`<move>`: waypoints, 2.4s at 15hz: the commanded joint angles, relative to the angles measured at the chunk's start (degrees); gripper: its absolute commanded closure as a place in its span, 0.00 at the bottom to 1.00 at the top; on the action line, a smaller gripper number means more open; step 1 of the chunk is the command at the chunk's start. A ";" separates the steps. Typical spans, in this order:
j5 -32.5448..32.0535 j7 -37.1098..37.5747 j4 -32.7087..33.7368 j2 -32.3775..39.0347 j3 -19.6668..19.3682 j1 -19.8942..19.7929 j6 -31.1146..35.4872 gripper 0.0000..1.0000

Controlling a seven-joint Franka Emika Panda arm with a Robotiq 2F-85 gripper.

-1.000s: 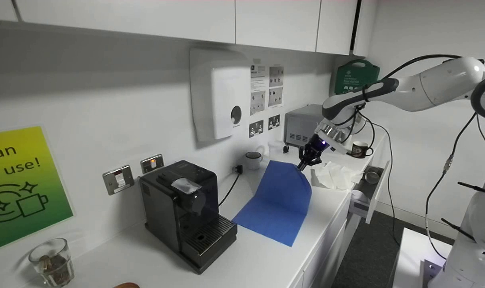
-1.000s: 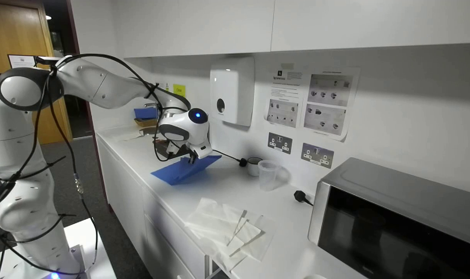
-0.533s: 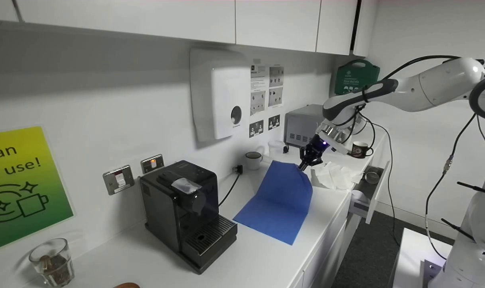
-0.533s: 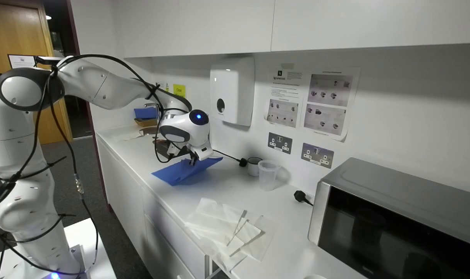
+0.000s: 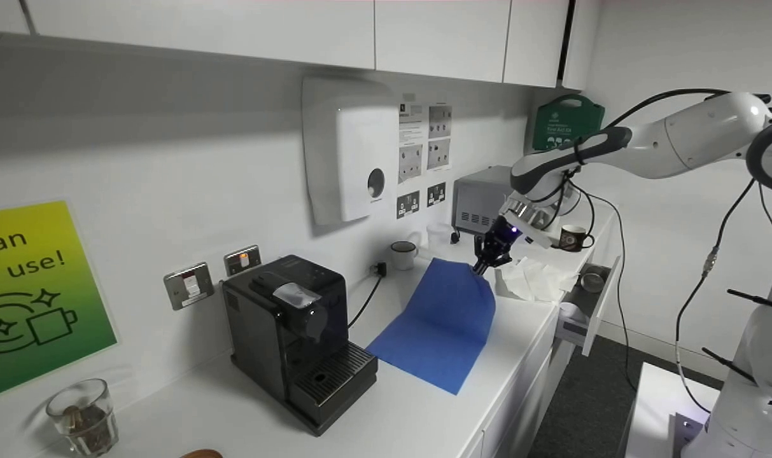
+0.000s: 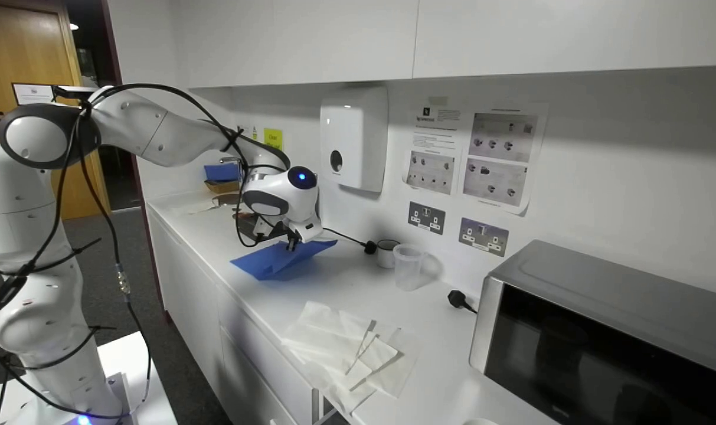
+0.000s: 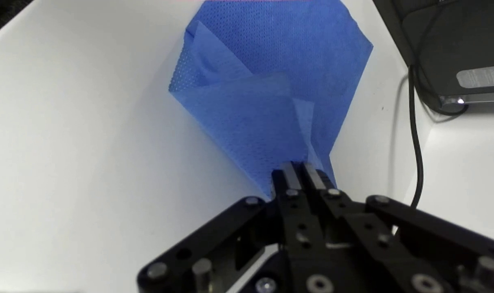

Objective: Unfold the blue placemat, place the white napkins on the mat then fold the mat in half

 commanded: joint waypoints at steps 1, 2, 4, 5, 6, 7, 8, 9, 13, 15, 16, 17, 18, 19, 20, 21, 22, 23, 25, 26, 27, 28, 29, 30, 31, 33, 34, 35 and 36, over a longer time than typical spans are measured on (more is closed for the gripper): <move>-2.35 1.80 0.40 -0.23 0.59 0.25 0.08 0.58; -3.23 2.15 0.33 -0.37 0.78 0.42 0.36 0.51; -5.86 3.83 -0.18 -1.02 1.43 0.89 1.53 0.35; -7.51 4.87 -0.36 -1.31 1.82 1.11 2.03 0.29; -9.38 6.00 -0.45 -1.57 2.29 1.39 2.44 0.21; -11.96 7.91 -0.58 -1.84 2.85 1.76 3.24 0.14; -14.31 9.41 -0.45 -1.83 3.27 2.15 3.69 0.06; -17.26 12.00 -0.44 -1.85 3.79 2.52 4.45 0.01; -24.44 16.50 -0.34 -2.59 4.95 3.55 4.23 0.00; -26.24 17.38 -1.86 -4.68 4.98 3.54 5.12 0.00; -26.79 17.53 -2.67 -5.92 4.93 3.39 5.61 0.00; -27.42 17.92 -4.22 -8.03 4.82 3.15 6.64 0.00; -27.99 18.36 -5.20 -9.39 4.79 2.95 7.58 0.00; -28.52 18.78 -6.53 -11.21 4.79 2.69 8.64 0.00; -29.26 19.47 -7.58 -12.71 4.89 2.40 9.53 0.00; -29.75 19.95 -8.62 -14.12 5.04 2.13 10.42 0.00; -30.40 20.47 -9.67 -15.51 5.28 1.84 11.12 0.00; -31.29 21.18 -10.44 -16.62 5.60 1.51 11.52 0.00; -34.00 23.69 -11.85 -18.39 6.47 0.69 11.98 0.00; -36.44 25.97 -12.32 -18.81 7.23 0.04 11.93 0.00; -39.19 28.27 -12.65 -19.12 8.09 -0.68 11.78 0.00; -42.52 30.79 -12.77 -19.08 9.15 -1.47 11.38 0.00; -46.03 32.96 -12.83 -19.04 10.08 -2.11 10.69 0.00; -49.43 34.35 -12.61 -18.53 10.75 -2.52 9.71 0.00; -52.26 35.58 -12.45 -18.12 11.25 -2.72 8.86 0.00; -57.34 36.38 -12.00 -17.19 11.80 -2.75 6.01 0.00; -59.20 35.96 -11.85 -16.75 11.79 -2.53 4.56 0.00; -60.78 35.40 -11.69 -16.36 11.67 -2.29 3.02 0.00; -61.92 34.14 -11.44 -15.78 11.34 -1.96 1.45 0.00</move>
